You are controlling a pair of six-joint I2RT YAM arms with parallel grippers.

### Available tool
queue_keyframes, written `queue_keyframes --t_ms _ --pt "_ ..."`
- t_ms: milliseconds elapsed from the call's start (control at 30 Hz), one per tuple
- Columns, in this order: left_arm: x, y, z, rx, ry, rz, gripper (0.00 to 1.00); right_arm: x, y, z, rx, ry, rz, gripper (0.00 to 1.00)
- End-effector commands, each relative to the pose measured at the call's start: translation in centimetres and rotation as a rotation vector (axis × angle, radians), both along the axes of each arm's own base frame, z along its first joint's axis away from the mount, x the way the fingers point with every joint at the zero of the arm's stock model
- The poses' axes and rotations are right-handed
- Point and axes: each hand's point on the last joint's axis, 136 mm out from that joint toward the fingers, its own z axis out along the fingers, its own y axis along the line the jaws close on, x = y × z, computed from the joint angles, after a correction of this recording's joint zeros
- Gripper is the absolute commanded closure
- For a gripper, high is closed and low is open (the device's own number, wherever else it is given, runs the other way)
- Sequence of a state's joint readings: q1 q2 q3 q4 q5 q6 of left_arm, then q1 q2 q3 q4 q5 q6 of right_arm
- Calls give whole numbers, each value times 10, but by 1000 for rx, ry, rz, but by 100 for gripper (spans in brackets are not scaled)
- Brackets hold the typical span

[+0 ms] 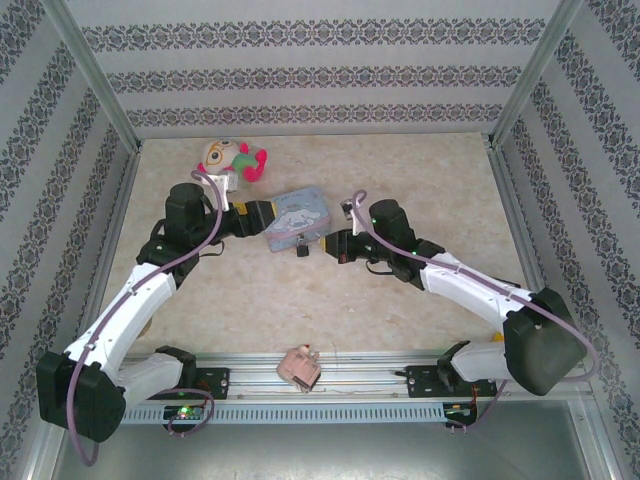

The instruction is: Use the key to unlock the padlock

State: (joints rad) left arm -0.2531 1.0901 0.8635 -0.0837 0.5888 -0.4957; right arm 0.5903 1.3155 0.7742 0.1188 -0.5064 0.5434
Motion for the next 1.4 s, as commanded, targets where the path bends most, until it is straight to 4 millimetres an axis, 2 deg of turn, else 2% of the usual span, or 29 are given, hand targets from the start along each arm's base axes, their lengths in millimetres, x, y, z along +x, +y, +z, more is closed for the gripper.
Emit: queue_keyframes --t_ms 0,233,467,633,1033,1367 --pt "-18 -23 12 -55 7 -178 18 -8 8 37 161 -37 68 100" --pt "-30 -53 12 -92 50 -337 35 -13 10 54 221 -47 97 100" --pt "-38 -78 12 -126 49 -445 47 -14 15 61 277 -42 119 100" --pt "-35 -81 8 -132 58 -454 53 -15 18 64 300 -41 134 100" --pt "-28 -91 19 -224 41 -485 64 -15 26 67 327 -29 159 100" --pt "-26 -92 11 -223 66 -481 76 -15 29 68 332 -29 164 100"
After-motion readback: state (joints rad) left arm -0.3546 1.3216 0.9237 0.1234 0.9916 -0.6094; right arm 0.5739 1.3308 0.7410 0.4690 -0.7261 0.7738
